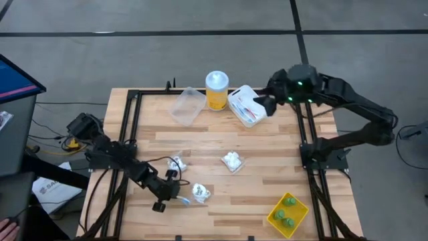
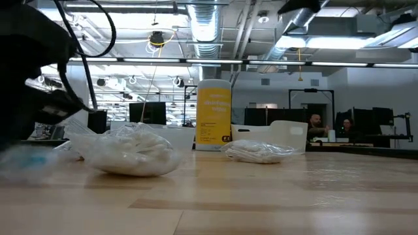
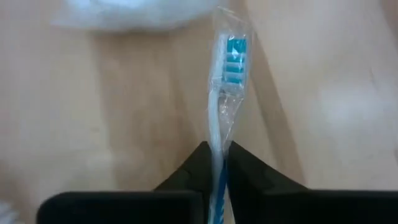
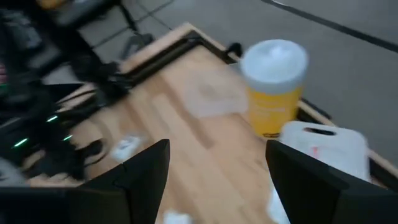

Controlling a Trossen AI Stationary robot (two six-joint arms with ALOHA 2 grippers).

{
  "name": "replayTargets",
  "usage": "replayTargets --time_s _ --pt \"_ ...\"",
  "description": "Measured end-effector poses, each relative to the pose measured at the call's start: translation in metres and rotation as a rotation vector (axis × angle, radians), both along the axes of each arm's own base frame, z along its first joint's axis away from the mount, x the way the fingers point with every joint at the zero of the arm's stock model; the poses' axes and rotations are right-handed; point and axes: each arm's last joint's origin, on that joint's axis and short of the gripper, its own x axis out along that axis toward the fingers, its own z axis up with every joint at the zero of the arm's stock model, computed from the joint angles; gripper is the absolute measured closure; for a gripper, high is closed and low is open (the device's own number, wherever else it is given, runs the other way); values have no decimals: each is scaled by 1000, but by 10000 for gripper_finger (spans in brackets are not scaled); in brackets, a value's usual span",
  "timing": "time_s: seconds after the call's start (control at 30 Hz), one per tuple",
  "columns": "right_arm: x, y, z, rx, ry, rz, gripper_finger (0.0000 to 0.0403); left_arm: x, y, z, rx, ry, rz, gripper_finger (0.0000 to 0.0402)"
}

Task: Pick & Place Travel size toiletries
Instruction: Put the blue toothbrush into the white bin

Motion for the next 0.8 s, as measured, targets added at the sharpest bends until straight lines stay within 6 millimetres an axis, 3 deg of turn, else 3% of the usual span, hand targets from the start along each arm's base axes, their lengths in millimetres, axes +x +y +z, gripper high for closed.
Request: replayTargets --time_s 0.17,0.33,0.57,0.8 --pt "-17 28 6 56 -22 89 145 5 13 36 -88 -167 187 353" --pt "-14 53 7 56 -30 195 145 2 34 81 -139 -414 371 379" --pt "32 78 -1 -28 -61 279 145 -4 71 144 -135 -865 634 386" --pt "103 87 -23 -151 -129 350 145 1 95 175 -152 -1132 651 387"
